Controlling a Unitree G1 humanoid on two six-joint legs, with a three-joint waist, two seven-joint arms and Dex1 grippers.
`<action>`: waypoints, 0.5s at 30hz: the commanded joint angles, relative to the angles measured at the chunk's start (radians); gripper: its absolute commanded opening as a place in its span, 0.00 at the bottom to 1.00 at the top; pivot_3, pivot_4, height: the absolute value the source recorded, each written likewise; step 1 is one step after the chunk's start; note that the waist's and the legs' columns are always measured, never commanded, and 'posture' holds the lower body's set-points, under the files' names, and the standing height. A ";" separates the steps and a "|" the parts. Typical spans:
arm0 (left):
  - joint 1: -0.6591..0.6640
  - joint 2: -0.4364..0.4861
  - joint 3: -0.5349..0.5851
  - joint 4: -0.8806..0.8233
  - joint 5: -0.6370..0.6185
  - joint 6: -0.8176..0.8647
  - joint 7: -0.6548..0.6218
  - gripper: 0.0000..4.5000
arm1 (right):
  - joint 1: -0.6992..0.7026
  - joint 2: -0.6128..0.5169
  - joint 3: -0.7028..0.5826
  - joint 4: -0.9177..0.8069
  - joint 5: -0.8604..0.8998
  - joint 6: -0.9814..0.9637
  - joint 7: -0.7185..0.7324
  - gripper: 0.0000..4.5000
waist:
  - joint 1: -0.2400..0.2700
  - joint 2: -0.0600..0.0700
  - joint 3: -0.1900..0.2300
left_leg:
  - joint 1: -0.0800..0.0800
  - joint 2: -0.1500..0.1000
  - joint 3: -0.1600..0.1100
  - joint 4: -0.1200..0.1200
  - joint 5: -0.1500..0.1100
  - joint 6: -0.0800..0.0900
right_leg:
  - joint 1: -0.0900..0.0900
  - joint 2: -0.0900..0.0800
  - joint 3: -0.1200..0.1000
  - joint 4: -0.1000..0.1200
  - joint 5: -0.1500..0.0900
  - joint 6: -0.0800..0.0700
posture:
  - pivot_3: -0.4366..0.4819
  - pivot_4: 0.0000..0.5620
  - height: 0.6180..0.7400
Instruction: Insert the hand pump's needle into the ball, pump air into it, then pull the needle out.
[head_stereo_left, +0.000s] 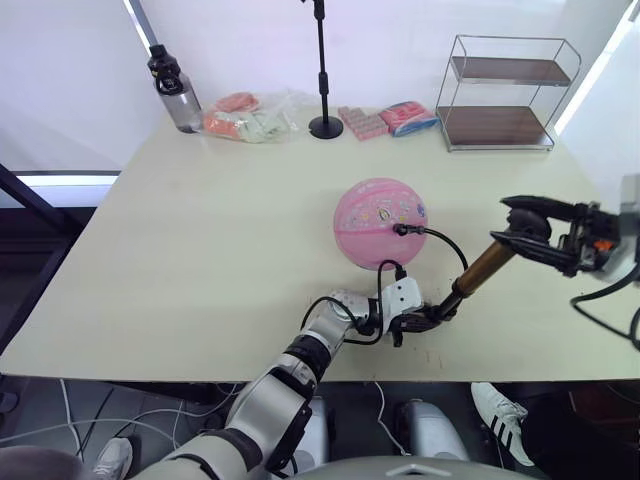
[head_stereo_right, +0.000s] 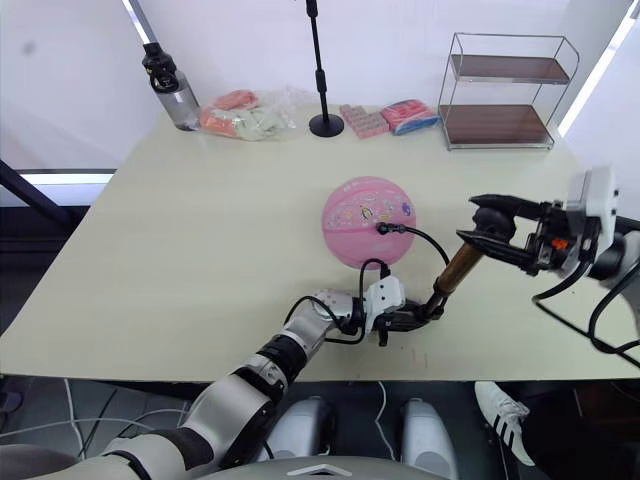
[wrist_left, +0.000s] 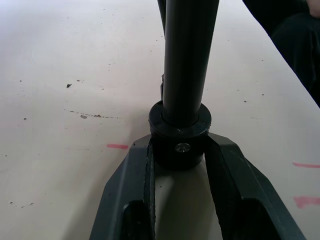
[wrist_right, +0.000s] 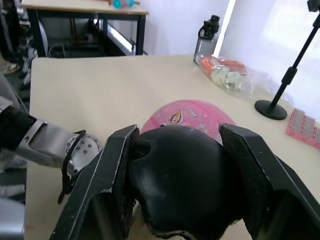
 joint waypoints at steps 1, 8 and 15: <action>0.043 0.027 -0.016 0.073 0.036 0.053 -0.005 0.22 | 0.075 0.018 0.113 0.061 -0.109 -0.054 0.035 0.48 | 0.000 -0.002 -0.001 | 0.000 0.001 0.000 0.000 0.000 0.000 | 0.000 0.000 0.000 0.000 0.000 0.000 | 0.48 0.27 1.00; 0.041 0.025 -0.013 0.076 0.033 0.056 -0.003 0.22 | 0.154 0.122 0.215 0.194 -0.250 -0.233 0.010 0.48 | 0.001 -0.005 -0.006 | 0.000 0.001 -0.001 0.000 0.000 0.000 | 0.000 0.000 -0.001 0.000 0.001 -0.003 | 0.48 0.27 1.00; 0.042 0.025 -0.015 0.074 0.034 0.053 -0.001 0.22 | 0.188 0.155 0.236 0.230 -0.298 -0.335 -0.007 0.48 | 0.002 -0.006 -0.007 | 0.001 0.001 -0.002 0.000 0.000 0.000 | 0.001 0.000 -0.001 0.000 0.001 -0.003 | 0.48 0.27 1.00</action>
